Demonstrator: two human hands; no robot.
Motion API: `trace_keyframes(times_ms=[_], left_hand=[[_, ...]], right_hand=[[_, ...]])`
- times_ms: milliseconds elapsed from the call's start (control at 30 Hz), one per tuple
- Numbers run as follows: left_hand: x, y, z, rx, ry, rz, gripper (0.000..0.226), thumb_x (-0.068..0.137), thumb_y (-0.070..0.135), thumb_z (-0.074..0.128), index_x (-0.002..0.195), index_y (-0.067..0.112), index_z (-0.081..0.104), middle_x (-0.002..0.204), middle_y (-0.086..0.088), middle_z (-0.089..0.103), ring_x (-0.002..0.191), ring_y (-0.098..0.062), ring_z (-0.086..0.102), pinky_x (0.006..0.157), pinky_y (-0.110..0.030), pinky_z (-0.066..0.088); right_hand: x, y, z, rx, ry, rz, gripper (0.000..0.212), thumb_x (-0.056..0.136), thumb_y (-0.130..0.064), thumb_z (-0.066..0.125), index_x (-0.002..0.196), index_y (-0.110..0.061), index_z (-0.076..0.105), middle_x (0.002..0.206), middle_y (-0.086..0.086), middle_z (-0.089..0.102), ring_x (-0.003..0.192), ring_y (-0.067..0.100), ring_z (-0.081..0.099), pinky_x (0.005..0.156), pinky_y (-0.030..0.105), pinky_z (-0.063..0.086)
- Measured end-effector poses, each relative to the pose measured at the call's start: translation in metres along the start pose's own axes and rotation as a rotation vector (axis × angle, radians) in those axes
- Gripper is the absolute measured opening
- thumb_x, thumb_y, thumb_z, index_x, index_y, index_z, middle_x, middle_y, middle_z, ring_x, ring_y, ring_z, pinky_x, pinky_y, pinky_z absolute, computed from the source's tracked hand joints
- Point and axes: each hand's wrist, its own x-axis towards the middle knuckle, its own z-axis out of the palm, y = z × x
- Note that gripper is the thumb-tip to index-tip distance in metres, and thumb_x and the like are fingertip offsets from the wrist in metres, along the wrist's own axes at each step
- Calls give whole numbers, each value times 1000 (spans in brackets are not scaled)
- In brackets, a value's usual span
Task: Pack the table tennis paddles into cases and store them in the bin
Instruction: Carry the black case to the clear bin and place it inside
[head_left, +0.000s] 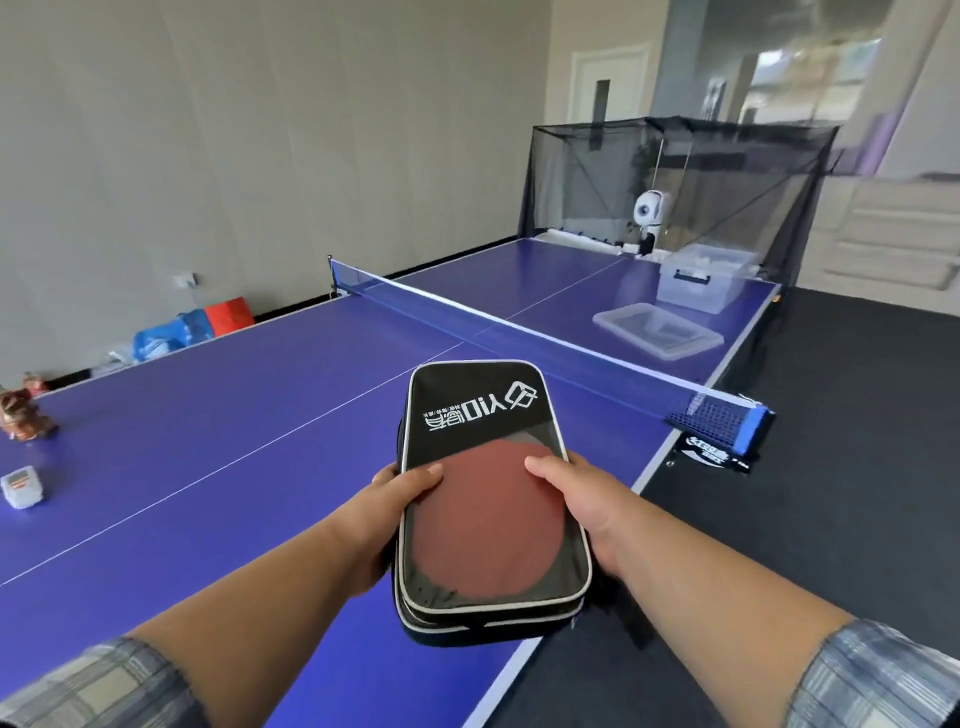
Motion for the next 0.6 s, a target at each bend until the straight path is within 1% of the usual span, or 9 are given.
trace_keyframes(times_ms=[33, 100, 167, 233, 333, 400, 433, 533, 600], left_hand=[[5, 3, 19, 15, -19, -3, 63, 80, 44, 76, 135, 27, 49, 114, -5, 74, 101, -27, 72, 86, -43, 56], [14, 8, 61, 40, -62, -9, 59, 83, 43, 74, 134, 25, 51, 115, -7, 74, 102, -28, 72, 87, -43, 55], [23, 13, 107, 64, -103, -16, 58, 83, 43, 73, 133, 23, 52, 115, -9, 74, 101, -29, 72, 83, -42, 56], [30, 14, 156, 74, -137, -29, 57, 82, 43, 73, 131, 21, 54, 113, -9, 74, 99, -28, 73, 77, -39, 58], [41, 12, 234, 79, -192, -61, 56, 82, 44, 72, 130, 18, 57, 112, -10, 75, 98, -29, 73, 72, -36, 59], [50, 9, 286, 82, -220, -83, 51, 85, 43, 71, 126, 16, 60, 109, -11, 75, 95, -28, 74, 67, -34, 60], [55, 9, 312, 85, -230, -91, 48, 86, 43, 69, 124, 14, 62, 107, -11, 76, 93, -28, 74, 66, -34, 60], [71, 10, 383, 105, -255, -124, 42, 89, 42, 66, 118, 12, 68, 104, -12, 76, 90, -28, 75, 76, -37, 57], [83, 12, 423, 107, -265, -144, 40, 90, 41, 65, 114, 10, 70, 103, -13, 77, 86, -27, 76, 77, -38, 56]], right_hand=[[-5, -5, -19, 13, 49, 4, 32, 89, -42, 67, 119, -30, 67, 96, 0, 80, 85, 22, 78, 68, 33, 58], [-15, -13, -58, 39, 128, 22, 32, 90, -44, 62, 116, -27, 69, 101, 4, 79, 92, 26, 75, 77, 37, 57], [-25, -21, -103, 60, 176, 29, 32, 90, -43, 62, 114, -24, 71, 100, 6, 79, 94, 28, 75, 82, 39, 57], [-38, -29, -151, 73, 211, 27, 30, 91, -41, 62, 112, -21, 72, 96, 7, 80, 92, 28, 76, 80, 38, 57], [-56, -41, -225, 77, 246, 20, 27, 94, -40, 61, 108, -20, 73, 91, 6, 80, 83, 25, 77, 76, 36, 56], [-64, -49, -274, 58, 287, 8, 26, 93, -40, 61, 106, -22, 73, 91, 5, 80, 86, 26, 76, 78, 36, 56], [-68, -53, -298, 46, 312, 1, 26, 93, -40, 61, 108, -22, 73, 94, 5, 80, 90, 27, 75, 80, 37, 56], [-73, -65, -362, 47, 370, -2, 30, 93, -39, 60, 116, -21, 68, 108, 8, 76, 98, 28, 72, 83, 38, 56], [-74, -73, -400, 66, 396, 1, 30, 94, -39, 58, 117, -22, 69, 109, 8, 75, 99, 29, 72, 80, 38, 56]])
